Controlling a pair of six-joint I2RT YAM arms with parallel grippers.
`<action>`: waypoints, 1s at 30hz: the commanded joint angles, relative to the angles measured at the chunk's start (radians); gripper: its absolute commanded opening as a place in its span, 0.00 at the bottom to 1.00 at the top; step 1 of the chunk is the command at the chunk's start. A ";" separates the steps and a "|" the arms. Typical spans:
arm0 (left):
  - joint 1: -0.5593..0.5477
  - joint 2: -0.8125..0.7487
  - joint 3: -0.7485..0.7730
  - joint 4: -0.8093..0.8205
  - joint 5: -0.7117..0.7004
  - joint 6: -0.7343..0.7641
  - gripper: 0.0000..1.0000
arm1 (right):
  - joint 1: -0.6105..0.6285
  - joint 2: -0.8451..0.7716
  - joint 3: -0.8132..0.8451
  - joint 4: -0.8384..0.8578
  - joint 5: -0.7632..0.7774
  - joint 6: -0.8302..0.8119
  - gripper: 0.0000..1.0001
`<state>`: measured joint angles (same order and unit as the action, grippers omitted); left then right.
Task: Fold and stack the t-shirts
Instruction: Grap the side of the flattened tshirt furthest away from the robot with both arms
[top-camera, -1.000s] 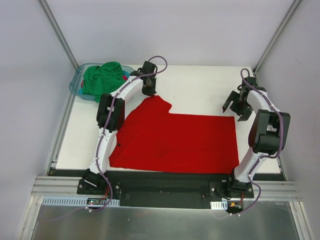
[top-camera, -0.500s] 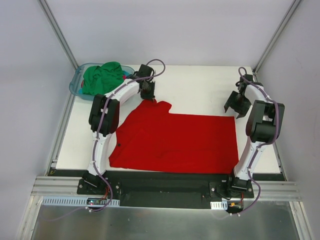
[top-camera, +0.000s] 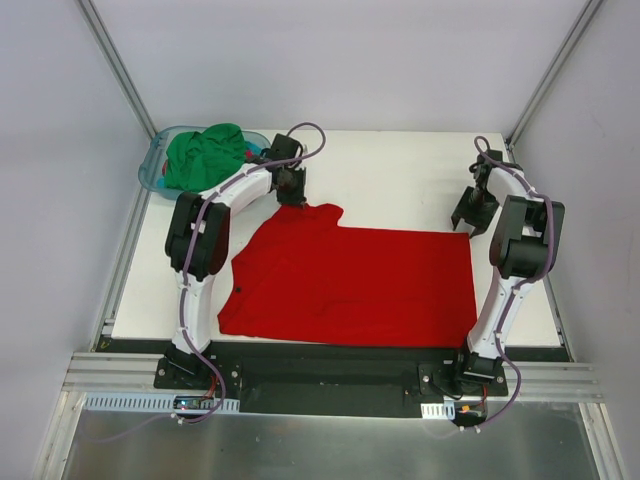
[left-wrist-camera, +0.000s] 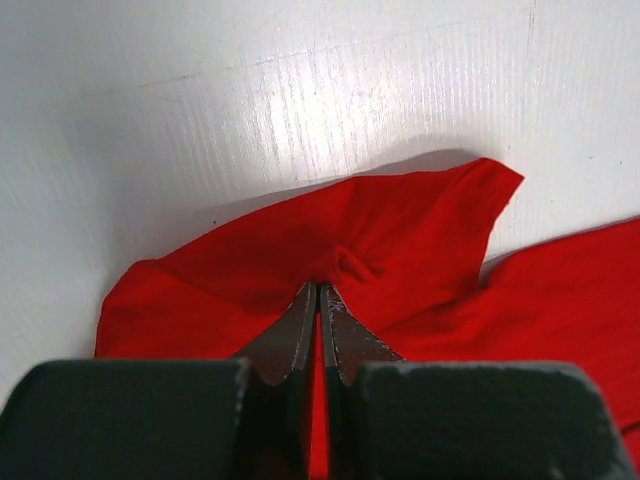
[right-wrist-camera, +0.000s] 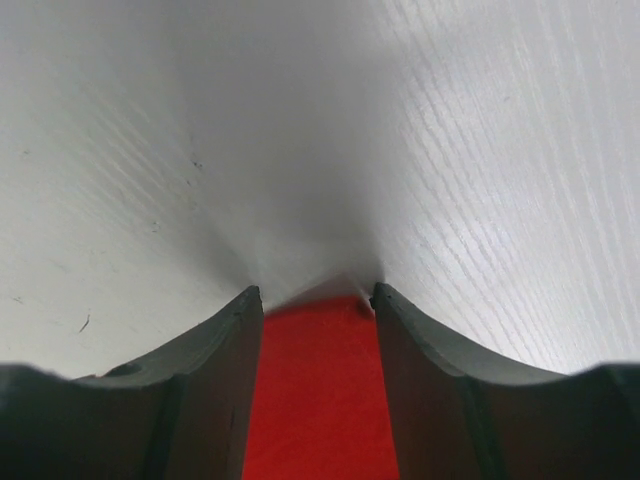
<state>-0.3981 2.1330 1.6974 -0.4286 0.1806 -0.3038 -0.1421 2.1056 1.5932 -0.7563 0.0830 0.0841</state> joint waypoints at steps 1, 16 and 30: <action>0.001 -0.081 -0.019 0.022 0.039 -0.011 0.00 | -0.008 0.017 0.025 -0.029 0.026 -0.014 0.50; 0.002 -0.169 -0.090 0.021 0.066 -0.026 0.00 | -0.008 -0.025 -0.025 0.015 -0.008 -0.024 0.01; 0.002 -0.373 -0.327 0.031 0.079 -0.087 0.00 | 0.029 -0.298 -0.263 0.127 -0.055 -0.063 0.01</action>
<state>-0.3981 1.8706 1.4536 -0.4080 0.2352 -0.3546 -0.1356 1.9182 1.3903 -0.6582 0.0410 0.0448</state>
